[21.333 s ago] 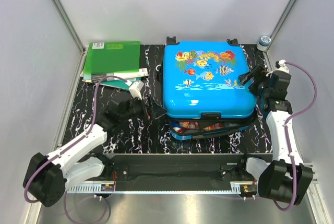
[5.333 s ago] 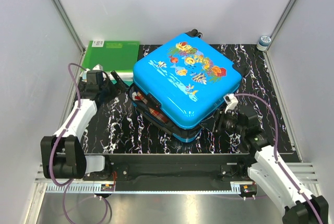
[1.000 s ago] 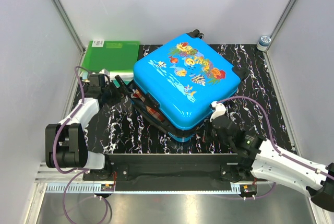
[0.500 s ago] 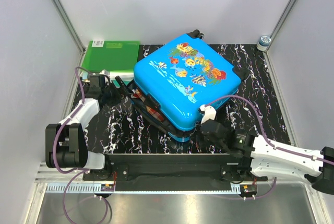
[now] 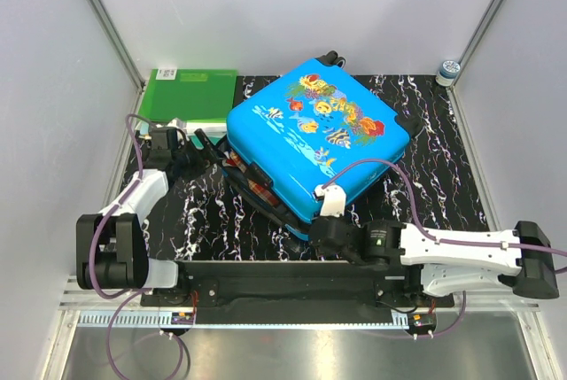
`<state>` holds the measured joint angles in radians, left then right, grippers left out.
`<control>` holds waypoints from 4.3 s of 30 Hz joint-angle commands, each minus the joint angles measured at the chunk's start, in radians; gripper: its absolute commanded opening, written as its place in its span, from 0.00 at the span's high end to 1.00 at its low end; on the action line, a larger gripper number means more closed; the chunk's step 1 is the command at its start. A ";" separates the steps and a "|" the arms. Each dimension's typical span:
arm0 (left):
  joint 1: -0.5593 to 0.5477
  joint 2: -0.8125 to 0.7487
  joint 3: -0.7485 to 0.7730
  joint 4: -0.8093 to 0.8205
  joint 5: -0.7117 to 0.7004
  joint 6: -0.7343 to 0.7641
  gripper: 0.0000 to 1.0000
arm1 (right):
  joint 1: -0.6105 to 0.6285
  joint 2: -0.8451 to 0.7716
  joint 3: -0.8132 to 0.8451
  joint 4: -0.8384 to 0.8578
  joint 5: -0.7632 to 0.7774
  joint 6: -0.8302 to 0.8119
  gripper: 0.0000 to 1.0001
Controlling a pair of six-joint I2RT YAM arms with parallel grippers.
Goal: Pack the luggage
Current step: Zip the luggage at the center of the board.
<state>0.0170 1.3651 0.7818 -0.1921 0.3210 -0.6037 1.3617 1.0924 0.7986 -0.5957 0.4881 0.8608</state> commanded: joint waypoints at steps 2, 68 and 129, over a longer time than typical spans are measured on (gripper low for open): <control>-0.003 -0.052 -0.024 0.056 0.023 -0.013 0.07 | 0.079 0.047 0.092 0.013 -0.026 0.093 1.00; -0.322 -0.150 -0.113 0.161 -0.083 -0.126 1.00 | 0.051 0.248 0.272 0.126 0.041 0.061 1.00; -0.767 -0.307 -0.254 0.391 -0.217 -0.309 1.00 | 0.088 0.371 0.350 0.224 0.187 0.047 1.00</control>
<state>-0.5858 1.0470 0.5133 0.0036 -0.2806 -0.8757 1.4433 1.4990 1.1126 -0.5449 0.6968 0.8719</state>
